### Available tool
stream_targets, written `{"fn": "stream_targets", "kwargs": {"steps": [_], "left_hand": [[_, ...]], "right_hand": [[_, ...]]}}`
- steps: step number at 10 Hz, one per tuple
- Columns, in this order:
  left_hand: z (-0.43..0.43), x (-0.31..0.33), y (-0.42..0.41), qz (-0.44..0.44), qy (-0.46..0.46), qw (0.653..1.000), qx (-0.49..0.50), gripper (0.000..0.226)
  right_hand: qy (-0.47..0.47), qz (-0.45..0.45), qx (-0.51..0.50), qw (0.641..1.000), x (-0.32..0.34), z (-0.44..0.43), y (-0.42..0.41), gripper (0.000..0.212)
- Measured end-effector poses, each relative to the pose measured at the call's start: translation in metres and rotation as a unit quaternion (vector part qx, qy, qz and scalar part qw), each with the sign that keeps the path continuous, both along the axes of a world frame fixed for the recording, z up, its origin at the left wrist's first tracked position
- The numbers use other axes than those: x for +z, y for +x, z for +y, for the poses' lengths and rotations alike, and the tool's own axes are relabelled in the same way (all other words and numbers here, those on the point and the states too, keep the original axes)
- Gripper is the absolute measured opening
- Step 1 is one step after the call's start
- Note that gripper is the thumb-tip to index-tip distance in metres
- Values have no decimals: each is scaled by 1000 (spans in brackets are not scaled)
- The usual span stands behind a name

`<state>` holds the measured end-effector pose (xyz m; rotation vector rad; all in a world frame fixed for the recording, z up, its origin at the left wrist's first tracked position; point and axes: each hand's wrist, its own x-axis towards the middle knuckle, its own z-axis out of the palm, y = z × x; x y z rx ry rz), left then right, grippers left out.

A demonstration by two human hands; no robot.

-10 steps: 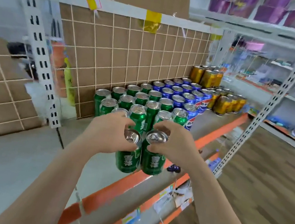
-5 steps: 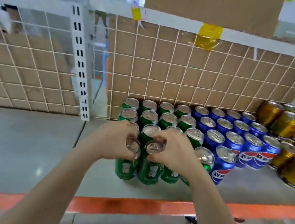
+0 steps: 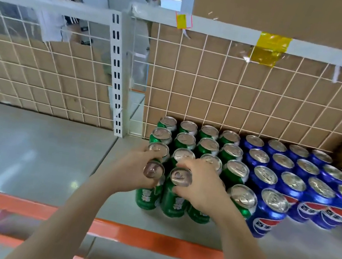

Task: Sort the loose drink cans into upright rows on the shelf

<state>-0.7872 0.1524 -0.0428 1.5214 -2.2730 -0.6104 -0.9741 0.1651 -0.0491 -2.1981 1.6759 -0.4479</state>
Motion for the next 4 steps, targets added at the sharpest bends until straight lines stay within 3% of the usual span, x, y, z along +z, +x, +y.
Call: {"fn": "stream_targets", "kwargs": {"steps": [3,4], "left_hand": [[5,-8,3,37,15,999,17,73],[13,-10,5,68,-9,997,46,74]], "right_hand": [[-36,8,-13,999,-5,9,1,49],[-45,10,-46,998,-5,18,-4,58]]}}
